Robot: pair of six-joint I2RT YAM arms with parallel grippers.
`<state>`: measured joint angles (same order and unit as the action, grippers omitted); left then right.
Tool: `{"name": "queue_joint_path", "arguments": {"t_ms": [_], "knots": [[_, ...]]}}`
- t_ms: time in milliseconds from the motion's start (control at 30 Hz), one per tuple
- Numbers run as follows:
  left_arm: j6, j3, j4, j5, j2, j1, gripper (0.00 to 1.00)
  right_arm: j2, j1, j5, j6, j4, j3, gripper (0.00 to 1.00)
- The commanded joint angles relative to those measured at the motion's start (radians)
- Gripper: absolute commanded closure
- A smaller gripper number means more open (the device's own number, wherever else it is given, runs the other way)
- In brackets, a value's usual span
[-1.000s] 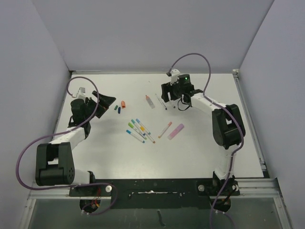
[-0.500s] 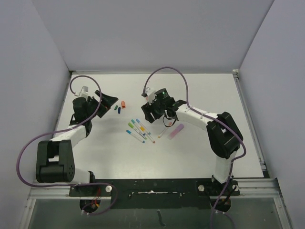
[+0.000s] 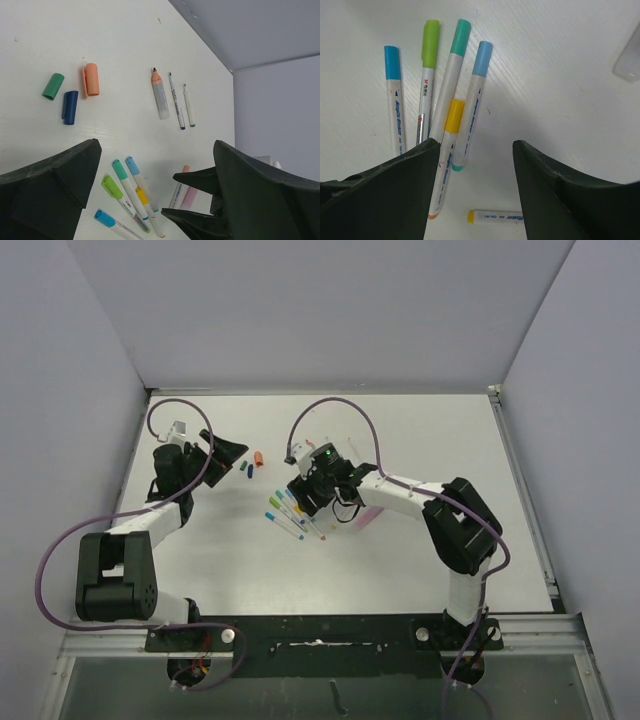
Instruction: Open the pen caps
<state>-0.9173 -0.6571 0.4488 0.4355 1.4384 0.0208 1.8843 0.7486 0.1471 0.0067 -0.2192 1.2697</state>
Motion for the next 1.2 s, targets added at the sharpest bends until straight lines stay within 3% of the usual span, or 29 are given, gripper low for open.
{"name": "queue_joint_path", "arguments": {"t_ms": [0,833,1167], "knots": [[-0.008,-0.006,0.059,0.014,0.010,-0.003,0.02,0.015,0.016,-0.037,-0.009,0.042,0.003,0.40],[-0.015,0.005,0.070,0.014,0.014,-0.002,0.02,0.097,0.024,-0.078,-0.019,0.065,0.019,0.44],[-0.015,0.003,0.044,0.005,0.001,-0.004,0.02,0.123,0.024,-0.067,-0.026,0.035,0.030,0.68]]}}
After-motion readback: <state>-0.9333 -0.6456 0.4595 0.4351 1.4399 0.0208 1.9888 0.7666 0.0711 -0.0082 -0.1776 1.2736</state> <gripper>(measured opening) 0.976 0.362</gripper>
